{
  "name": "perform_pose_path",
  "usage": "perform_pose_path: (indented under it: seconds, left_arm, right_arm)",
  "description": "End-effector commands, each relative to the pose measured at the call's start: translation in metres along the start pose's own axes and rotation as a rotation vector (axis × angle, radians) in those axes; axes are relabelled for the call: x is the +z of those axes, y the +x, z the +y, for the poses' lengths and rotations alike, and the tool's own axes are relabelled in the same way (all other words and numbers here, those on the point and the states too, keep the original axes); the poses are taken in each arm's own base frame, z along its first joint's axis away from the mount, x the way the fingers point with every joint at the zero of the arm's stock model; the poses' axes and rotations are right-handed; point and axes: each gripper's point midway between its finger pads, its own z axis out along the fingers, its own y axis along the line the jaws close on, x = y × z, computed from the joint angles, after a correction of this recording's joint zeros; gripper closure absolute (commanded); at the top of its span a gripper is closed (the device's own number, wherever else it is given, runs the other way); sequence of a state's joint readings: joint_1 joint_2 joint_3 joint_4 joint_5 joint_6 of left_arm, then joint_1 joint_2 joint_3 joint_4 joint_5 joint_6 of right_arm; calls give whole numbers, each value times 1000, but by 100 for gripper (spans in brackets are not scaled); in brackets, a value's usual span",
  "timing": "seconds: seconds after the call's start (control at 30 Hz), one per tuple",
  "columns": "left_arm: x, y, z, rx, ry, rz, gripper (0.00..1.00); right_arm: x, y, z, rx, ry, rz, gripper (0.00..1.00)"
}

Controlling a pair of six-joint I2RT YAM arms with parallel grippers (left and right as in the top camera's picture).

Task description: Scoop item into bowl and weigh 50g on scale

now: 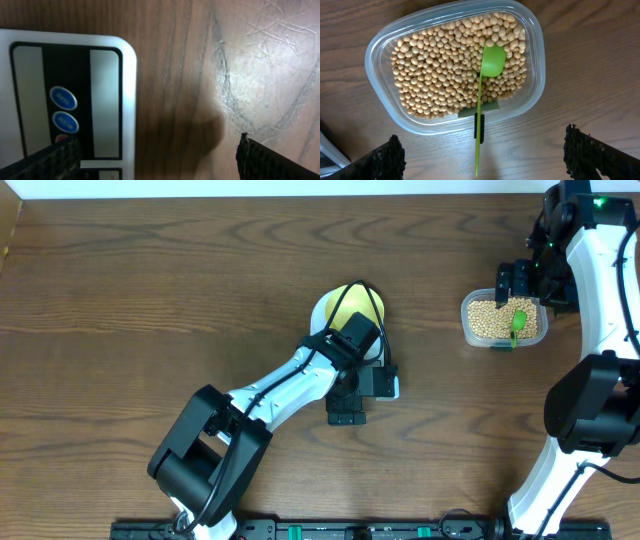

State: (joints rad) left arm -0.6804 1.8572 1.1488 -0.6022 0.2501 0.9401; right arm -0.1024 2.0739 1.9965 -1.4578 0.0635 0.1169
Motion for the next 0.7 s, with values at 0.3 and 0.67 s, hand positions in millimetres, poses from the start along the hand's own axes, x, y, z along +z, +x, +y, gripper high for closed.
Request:
perform_pose_path:
  seconds: [0.3, 0.67]
  left_arm:
    - [10, 5, -19, -35, 109, -5, 2]
    - [21, 10, -14, -37, 93, 20, 2]
  right_arm:
    - [2, -3, -1, -2, 5, -1, 1]
    - [2, -3, -1, -2, 5, -1, 1]
